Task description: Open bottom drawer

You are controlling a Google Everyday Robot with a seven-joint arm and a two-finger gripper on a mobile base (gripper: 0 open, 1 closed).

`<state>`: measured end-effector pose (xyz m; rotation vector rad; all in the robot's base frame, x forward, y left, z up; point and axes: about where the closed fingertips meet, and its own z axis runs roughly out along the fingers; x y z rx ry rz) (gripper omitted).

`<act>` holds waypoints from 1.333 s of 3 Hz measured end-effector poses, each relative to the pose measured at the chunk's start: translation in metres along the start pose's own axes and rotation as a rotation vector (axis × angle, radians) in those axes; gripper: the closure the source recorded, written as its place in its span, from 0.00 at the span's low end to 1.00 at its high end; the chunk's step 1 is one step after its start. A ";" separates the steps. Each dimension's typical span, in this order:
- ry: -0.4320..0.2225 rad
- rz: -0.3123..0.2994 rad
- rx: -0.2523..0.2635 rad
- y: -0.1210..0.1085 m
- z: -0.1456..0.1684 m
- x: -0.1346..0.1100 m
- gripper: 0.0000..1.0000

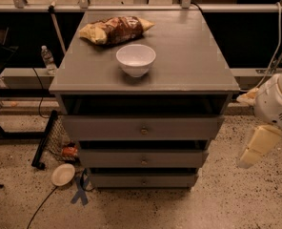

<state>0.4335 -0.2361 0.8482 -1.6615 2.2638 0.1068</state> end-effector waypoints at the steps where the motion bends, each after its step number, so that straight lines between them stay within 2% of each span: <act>1: 0.000 0.000 0.000 0.000 0.000 0.000 0.00; 2: -0.014 0.006 0.010 -0.002 0.019 0.012 0.00; 4: -0.119 0.016 -0.031 -0.002 0.101 0.049 0.00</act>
Offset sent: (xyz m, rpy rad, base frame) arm 0.0139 -0.0335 -0.0968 0.0552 -0.0504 -0.0335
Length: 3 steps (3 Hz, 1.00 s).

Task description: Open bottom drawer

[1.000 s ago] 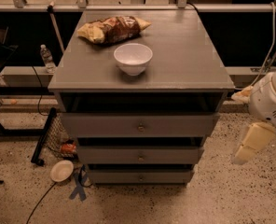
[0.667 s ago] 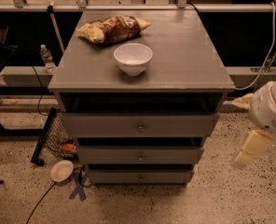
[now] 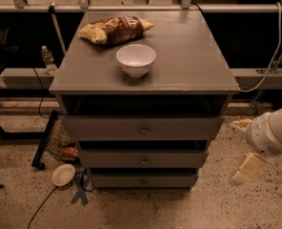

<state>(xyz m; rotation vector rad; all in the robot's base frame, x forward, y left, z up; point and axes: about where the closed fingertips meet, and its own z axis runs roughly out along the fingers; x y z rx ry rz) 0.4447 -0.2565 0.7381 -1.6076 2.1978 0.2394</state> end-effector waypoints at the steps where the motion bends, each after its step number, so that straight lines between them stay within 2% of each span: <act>1: -0.071 0.029 -0.027 0.003 0.040 0.020 0.00; 2: -0.070 0.027 -0.025 0.002 0.043 0.022 0.00; 3: -0.064 0.013 -0.003 -0.003 0.069 0.039 0.00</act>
Offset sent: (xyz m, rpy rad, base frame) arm 0.0003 -0.0014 -0.0349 0.0640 0.0071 -0.0063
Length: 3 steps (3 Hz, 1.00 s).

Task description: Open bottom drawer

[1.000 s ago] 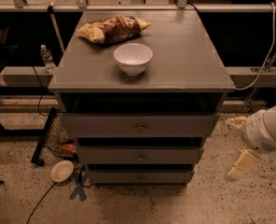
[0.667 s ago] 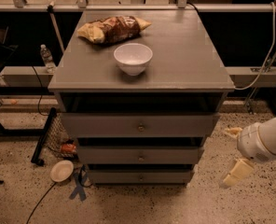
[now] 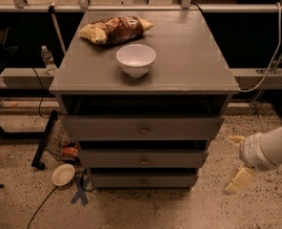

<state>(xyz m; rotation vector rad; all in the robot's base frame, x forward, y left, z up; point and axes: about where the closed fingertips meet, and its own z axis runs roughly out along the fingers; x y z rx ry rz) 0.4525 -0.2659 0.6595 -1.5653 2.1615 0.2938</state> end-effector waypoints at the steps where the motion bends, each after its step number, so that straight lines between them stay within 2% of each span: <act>1: -0.012 0.007 0.008 -0.009 0.040 0.024 0.00; 2: -0.044 0.005 -0.006 -0.011 0.084 0.040 0.00; 3: -0.044 0.005 -0.007 -0.011 0.084 0.040 0.00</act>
Offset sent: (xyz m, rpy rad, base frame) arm 0.0303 -0.0006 -0.1309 0.0722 -0.0235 0.0142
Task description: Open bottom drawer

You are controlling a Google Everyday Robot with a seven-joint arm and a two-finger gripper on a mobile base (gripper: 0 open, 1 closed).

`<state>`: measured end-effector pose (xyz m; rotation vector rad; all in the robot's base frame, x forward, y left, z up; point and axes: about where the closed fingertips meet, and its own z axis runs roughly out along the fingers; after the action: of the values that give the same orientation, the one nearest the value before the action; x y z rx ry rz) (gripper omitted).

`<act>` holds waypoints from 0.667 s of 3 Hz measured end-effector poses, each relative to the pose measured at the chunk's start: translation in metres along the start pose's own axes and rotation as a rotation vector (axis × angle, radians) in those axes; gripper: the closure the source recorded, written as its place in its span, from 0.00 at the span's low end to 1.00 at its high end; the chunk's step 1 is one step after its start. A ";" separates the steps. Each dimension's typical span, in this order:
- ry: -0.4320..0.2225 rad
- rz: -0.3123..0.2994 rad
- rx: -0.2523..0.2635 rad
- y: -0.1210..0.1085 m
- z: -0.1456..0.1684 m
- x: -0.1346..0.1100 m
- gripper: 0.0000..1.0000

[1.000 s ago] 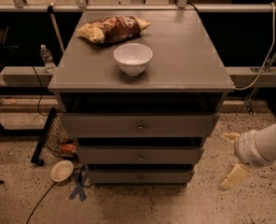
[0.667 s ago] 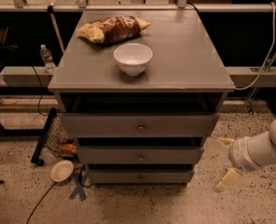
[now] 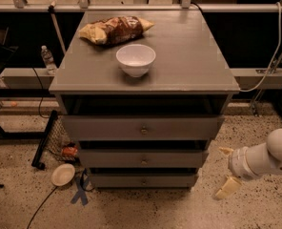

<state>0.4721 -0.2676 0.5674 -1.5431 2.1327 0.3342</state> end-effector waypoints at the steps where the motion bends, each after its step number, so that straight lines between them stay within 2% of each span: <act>1: 0.034 -0.044 0.021 0.012 0.011 0.016 0.00; 2: 0.056 -0.082 0.044 0.022 0.028 0.035 0.00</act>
Offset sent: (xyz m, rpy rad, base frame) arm -0.0318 -0.0164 -0.0676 -0.1252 -0.0926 0.0580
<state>0.4500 -0.2762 0.5241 -1.6269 2.0969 0.2169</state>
